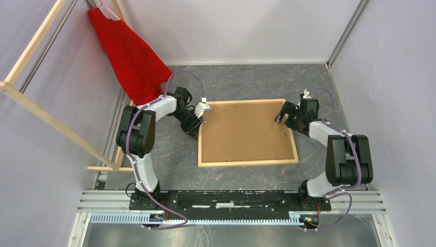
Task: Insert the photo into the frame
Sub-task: Adjust the photo frame at the center of the board, then install the photo frame at the center of the board.
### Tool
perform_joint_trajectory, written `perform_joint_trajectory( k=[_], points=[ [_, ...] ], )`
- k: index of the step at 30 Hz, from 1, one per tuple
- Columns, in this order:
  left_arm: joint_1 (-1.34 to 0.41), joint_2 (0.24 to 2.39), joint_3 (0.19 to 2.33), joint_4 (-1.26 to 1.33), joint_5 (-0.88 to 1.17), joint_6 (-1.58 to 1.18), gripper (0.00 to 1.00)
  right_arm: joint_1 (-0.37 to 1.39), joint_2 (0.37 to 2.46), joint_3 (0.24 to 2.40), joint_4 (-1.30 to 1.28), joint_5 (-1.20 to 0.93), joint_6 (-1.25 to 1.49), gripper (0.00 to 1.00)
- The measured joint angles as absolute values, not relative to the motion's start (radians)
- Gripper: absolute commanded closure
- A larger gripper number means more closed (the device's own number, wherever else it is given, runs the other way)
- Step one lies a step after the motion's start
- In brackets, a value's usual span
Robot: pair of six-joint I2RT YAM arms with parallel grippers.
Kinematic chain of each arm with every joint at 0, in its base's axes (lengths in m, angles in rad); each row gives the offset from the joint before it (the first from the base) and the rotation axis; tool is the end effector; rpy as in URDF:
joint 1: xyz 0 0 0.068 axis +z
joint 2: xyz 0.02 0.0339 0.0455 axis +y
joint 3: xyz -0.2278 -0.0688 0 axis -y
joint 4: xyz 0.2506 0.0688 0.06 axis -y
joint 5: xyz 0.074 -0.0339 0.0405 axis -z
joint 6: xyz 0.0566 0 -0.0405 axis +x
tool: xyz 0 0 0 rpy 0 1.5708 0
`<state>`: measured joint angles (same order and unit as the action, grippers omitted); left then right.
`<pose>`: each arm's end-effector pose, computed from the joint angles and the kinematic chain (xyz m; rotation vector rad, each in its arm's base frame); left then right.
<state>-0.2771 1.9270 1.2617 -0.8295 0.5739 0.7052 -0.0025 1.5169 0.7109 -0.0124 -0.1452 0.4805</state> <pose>0.3214 -0.1234 0.0983 1.3677 2.4895 -0.7961 0.3134 0.0074 0.1068 0.5101 2.3609 0.3964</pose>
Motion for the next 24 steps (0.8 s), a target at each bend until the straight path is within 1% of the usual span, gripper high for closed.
perform_joint_trajectory(
  k=[3,6,7,9,12,14,16,18,22,24],
  points=[
    [-0.278,1.921,1.254,-0.866,0.591,0.728,0.46,-0.002,1.476,0.715,-0.068,-0.121,0.482,0.05],
    [-0.249,1.921,1.263,-0.892,0.614,0.729,0.37,0.004,1.410,0.720,-0.071,-0.113,0.493,0.09],
    [-0.229,1.924,1.274,-0.900,0.625,0.728,0.35,0.011,1.382,0.720,-0.058,-0.112,0.501,0.10],
    [-0.192,1.940,1.320,-0.913,0.656,0.725,0.33,0.046,1.333,0.720,-0.002,-0.111,0.517,0.10],
    [-0.160,1.991,1.404,-0.899,0.699,0.679,0.39,0.152,1.328,0.730,0.081,-0.122,0.539,0.12],
    [-0.157,2.040,1.456,-0.878,0.722,0.636,0.42,0.241,1.371,0.745,0.134,-0.139,0.555,0.14],
    [-0.162,2.094,1.496,-0.857,0.743,0.601,0.46,0.326,1.433,0.760,0.184,-0.159,0.575,0.15],
    [-0.164,2.136,1.525,-0.851,0.782,0.561,0.53,0.407,1.510,0.773,0.229,-0.177,0.598,0.16],
    [-0.164,2.154,1.530,-0.830,0.800,0.516,0.70,0.504,1.642,0.819,0.268,-0.197,0.635,0.19],
    [-0.160,2.154,1.530,-0.833,0.807,0.502,0.76,0.538,1.705,0.855,0.285,-0.206,0.655,0.22]
  ],
)
